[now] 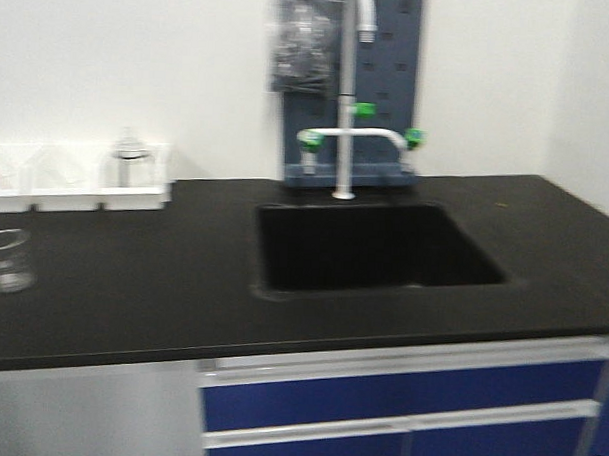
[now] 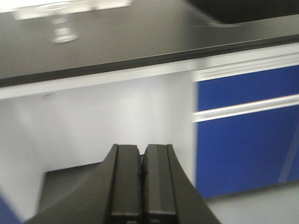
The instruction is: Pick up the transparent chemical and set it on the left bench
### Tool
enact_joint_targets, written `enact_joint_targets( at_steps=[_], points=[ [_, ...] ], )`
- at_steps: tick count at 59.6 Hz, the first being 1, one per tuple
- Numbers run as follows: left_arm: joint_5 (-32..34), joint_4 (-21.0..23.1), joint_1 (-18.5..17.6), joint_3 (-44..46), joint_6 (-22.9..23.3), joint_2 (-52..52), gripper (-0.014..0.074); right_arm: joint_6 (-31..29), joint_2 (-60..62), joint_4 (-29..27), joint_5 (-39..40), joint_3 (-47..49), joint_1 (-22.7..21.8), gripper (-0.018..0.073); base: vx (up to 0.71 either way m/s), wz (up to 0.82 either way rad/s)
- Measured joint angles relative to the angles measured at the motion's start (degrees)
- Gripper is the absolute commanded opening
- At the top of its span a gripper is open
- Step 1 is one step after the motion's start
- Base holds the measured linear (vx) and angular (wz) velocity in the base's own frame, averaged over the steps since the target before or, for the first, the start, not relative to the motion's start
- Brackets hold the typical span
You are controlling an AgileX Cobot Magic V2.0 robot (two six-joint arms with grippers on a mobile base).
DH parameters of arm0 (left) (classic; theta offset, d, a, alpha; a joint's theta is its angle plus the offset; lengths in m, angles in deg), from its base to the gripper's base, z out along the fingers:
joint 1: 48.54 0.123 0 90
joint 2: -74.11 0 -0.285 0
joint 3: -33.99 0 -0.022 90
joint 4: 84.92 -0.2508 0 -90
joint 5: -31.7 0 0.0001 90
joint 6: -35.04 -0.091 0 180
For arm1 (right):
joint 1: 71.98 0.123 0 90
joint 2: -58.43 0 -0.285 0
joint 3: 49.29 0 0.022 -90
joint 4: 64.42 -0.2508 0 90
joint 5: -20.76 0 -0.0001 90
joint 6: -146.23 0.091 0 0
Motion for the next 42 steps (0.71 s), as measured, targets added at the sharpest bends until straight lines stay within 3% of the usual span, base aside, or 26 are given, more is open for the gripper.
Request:
enact_joint_targets(
  at_steps=[24,42],
  points=[
    [0.00,0.00,0.00,0.00,0.00,0.00,-0.0003,0.00,0.00,0.04,0.00,0.00,0.00,-0.0008,0.10,0.89],
    [0.00,0.00,0.00,0.00,0.00,0.00,-0.0003,0.00,0.00,0.04,0.00,0.00,0.00,-0.0008,0.17,0.50]
  ],
)
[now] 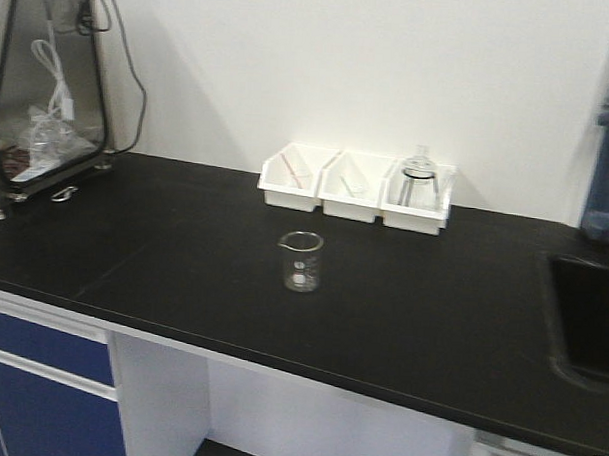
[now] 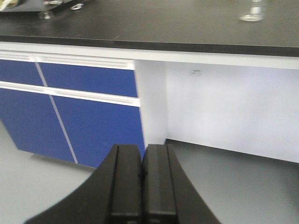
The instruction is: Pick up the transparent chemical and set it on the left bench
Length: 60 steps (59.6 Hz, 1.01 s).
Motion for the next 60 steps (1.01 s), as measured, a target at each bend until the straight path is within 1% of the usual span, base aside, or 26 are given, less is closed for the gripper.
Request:
enact_joint_targets(
  at_steps=[21,60],
  points=[
    [0.00,0.00,0.00,0.00,0.00,0.00,-0.0003,0.00,0.00,0.00,0.00,0.00,0.00,-0.0008,0.26,0.18],
    [0.00,0.00,0.00,0.00,0.00,0.00,-0.0003,0.00,0.00,0.00,0.00,0.00,0.00,-0.0008,0.33,-0.03]
  ],
)
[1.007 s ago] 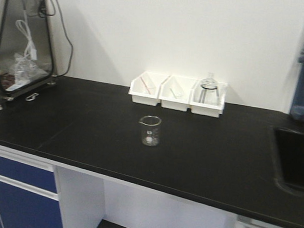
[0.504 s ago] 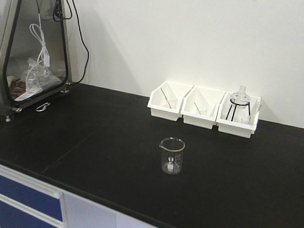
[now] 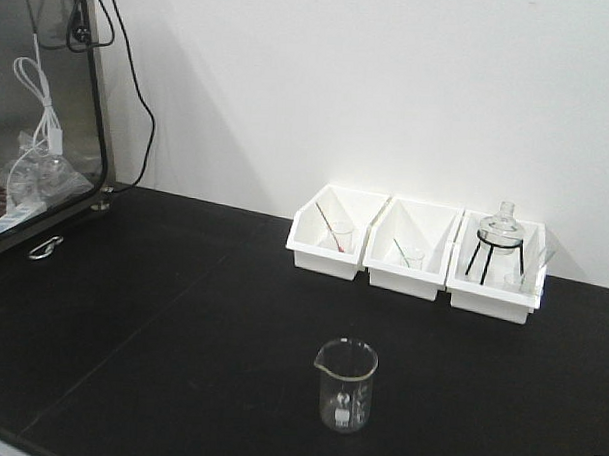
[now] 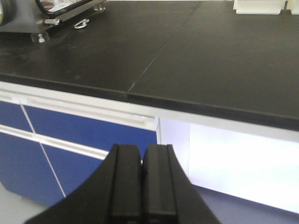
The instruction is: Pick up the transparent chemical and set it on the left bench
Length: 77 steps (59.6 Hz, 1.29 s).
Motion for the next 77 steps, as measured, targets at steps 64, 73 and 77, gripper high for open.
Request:
enact_joint_targets(
  at_steps=[64,73,77],
  points=[
    [0.00,0.00,0.00,0.00,0.00,0.00,-0.0003,0.00,0.00,-0.05,1.12,0.00,0.00,-0.0008,0.13,-0.05],
    [0.00,0.00,0.00,0.00,0.00,0.00,-0.0003,0.00,-0.16,0.06,2.94,0.00,0.00,-0.0006,0.00,0.00],
    [0.00,0.00,0.00,0.00,0.00,0.00,-0.0003,0.00,-1.35,0.91,6.33,0.08,0.00,-0.0004,0.00,0.00]
  ],
)
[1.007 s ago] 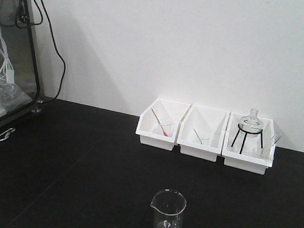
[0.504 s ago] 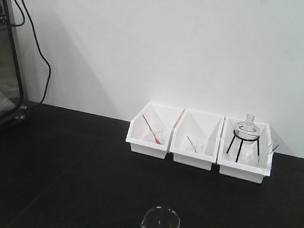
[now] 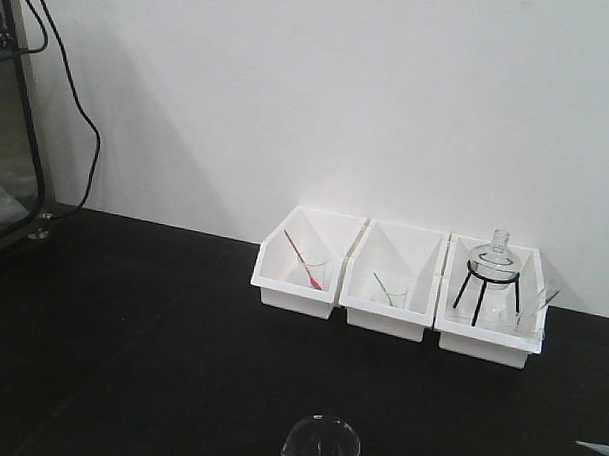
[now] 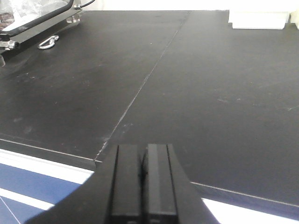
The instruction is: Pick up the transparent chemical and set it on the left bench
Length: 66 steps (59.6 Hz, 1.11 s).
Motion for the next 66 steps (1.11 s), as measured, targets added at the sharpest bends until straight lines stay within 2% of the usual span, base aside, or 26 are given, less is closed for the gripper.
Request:
enact_joint_targets(
  at_steps=[12,20,25,33,38,44,53,66],
  points=[
    [0.00,0.00,0.00,0.00,0.00,0.00,-0.0003,4.39,-13.15,7.03,11.20,4.89,0.00,-0.0003,0.00,0.00],
    [0.00,0.00,0.00,0.00,0.00,0.00,-0.0003,5.87,-22.79,8.43,16.64,11.51,0.41,-0.0003,0.00,0.00],
    [0.00,0.00,0.00,0.00,0.00,0.00,-0.0003,6.00,-28.10,8.43,17.10,16.38,2.62,-0.0003,0.00,0.00],
    [0.00,0.00,0.00,0.00,0.00,0.00,-0.0003,6.00,-36.30,8.34,12.49,23.71,11.79,-0.0003,0.00,0.00],
    [0.00,0.00,0.00,0.00,0.00,0.00,-0.0003,4.94,-41.72,8.04,5.63,28.21,19.05,-0.0003,0.00,0.00],
    [0.00,0.00,0.00,0.00,0.00,0.00,-0.0003,4.27,-47.43,7.85,-0.78,32.95,25.06,-0.0003,0.00,0.00],
    [0.00,0.00,0.00,0.00,0.00,0.00,-0.0003,4.27,-55.35,7.37,-4.06,36.41,29.24,-0.0003,0.00,0.00],
    [0.00,0.00,0.00,0.00,0.00,0.00,-0.0003,4.14,-63.41,7.14,-6.02,37.02,30.13,0.0004,0.00,0.00]
  ],
)
